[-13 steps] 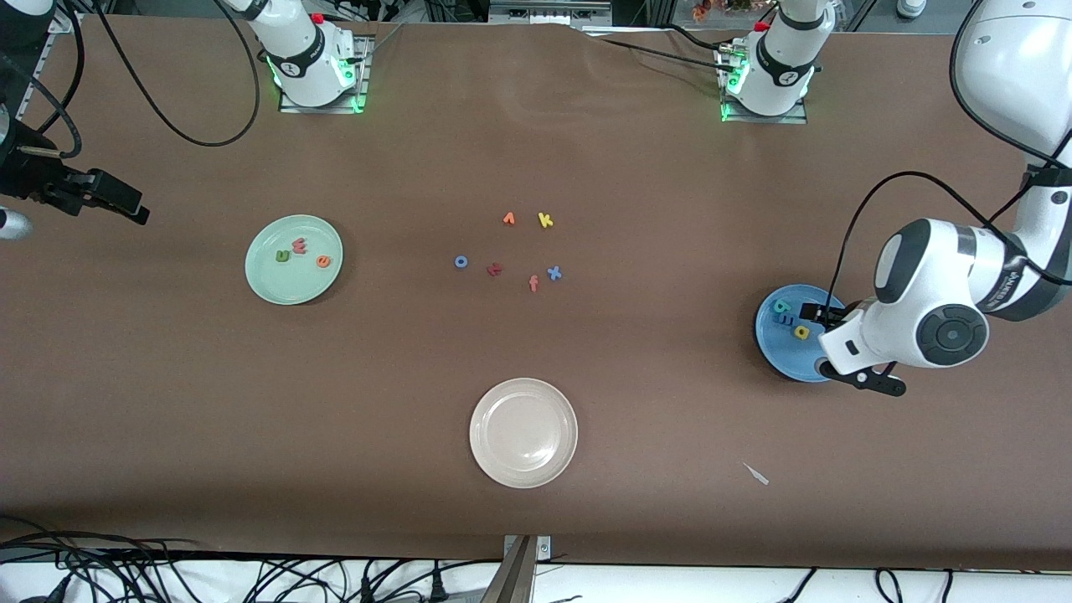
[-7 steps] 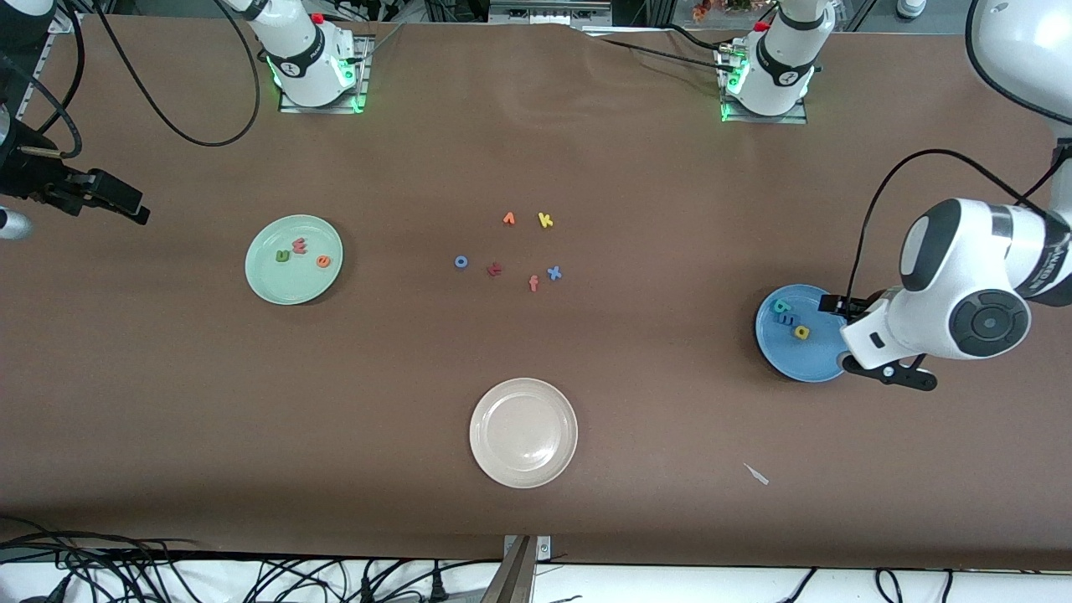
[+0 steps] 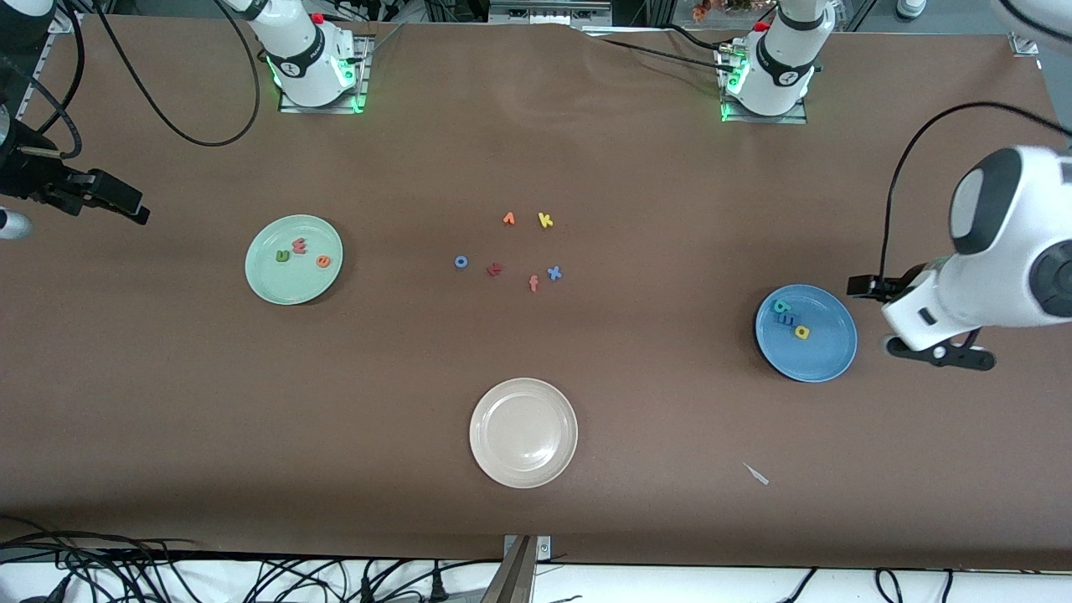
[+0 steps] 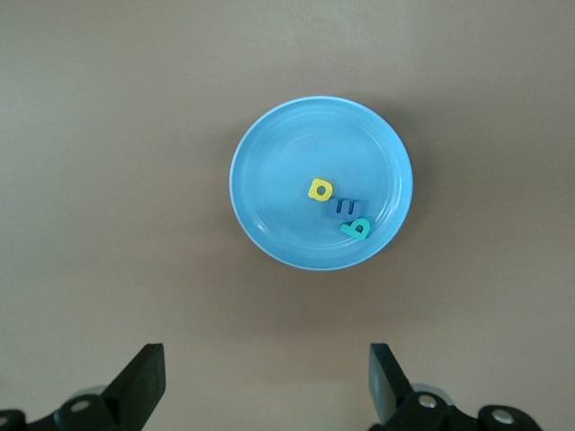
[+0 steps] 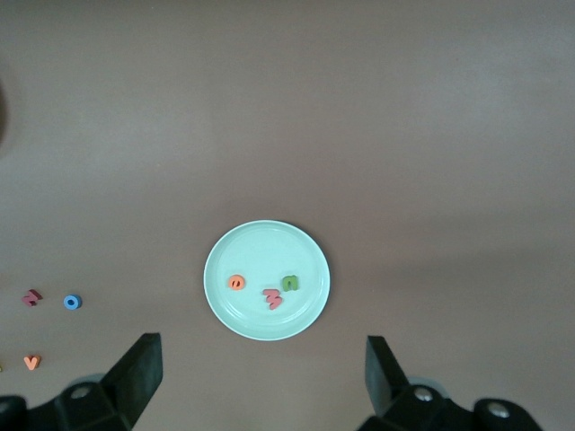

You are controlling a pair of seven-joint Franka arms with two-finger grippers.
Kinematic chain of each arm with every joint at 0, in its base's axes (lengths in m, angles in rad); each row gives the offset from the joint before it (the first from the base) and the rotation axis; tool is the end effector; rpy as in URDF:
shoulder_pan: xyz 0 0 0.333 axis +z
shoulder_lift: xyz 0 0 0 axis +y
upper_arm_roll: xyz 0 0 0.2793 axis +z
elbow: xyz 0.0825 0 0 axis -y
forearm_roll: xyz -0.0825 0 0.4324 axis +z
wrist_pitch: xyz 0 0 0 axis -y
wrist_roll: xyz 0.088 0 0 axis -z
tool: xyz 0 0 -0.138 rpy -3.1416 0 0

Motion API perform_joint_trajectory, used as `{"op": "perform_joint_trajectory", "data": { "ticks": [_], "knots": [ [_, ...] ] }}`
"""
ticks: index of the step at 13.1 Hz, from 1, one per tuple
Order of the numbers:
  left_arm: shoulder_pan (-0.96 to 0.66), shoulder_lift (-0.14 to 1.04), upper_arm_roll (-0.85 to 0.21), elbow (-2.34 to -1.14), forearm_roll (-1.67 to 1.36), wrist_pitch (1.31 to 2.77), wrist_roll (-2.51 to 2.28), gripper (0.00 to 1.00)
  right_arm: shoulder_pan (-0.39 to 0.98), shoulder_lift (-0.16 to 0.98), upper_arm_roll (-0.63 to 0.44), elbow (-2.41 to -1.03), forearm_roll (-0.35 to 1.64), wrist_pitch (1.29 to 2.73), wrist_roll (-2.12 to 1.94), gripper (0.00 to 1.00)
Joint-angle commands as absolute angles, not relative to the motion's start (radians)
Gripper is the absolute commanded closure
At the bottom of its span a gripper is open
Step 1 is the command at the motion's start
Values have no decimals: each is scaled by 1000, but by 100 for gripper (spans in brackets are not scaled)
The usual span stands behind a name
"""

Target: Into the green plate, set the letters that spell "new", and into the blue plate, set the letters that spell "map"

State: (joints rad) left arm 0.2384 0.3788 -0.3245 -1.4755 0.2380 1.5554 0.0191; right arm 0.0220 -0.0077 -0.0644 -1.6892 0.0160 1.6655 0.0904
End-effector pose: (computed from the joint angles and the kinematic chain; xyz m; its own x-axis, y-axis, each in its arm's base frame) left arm 0.6631 -0.0048 0.3740 0.9545 -0.1097 -0.2773 -0.1439 -0.9839 -0.1060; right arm 0.6045 -0.0237 0.5078 0.9908 -0.1339 -0.0174 -0.1341 -0.9909 -0.0149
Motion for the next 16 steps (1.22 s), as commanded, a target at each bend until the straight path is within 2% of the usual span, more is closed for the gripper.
{"op": "perform_joint_trajectory", "data": {
  "ticks": [1, 5, 8, 10, 16],
  "knots": [
    [164, 224, -194, -1560, 148, 1571, 18, 0, 11, -15, -55, -1693, 25, 1664, 86, 0],
    [108, 88, -167, -1595, 123, 1603, 25, 0, 12, -12, -55, -1690, 21, 1674, 80, 0],
    [72, 28, -128, -1598, 87, 1577, 23, 0, 12, -12, -54, -1690, 18, 1677, 81, 0],
    [46, 9, -104, -1597, 60, 1522, 34, 0, 14, -12, -52, -1689, 17, 1677, 80, 0],
    [48, -26, -57, -1603, -32, 1486, 136, 0, 15, -11, -51, -1686, 15, 1678, 81, 0]
  ]
}}
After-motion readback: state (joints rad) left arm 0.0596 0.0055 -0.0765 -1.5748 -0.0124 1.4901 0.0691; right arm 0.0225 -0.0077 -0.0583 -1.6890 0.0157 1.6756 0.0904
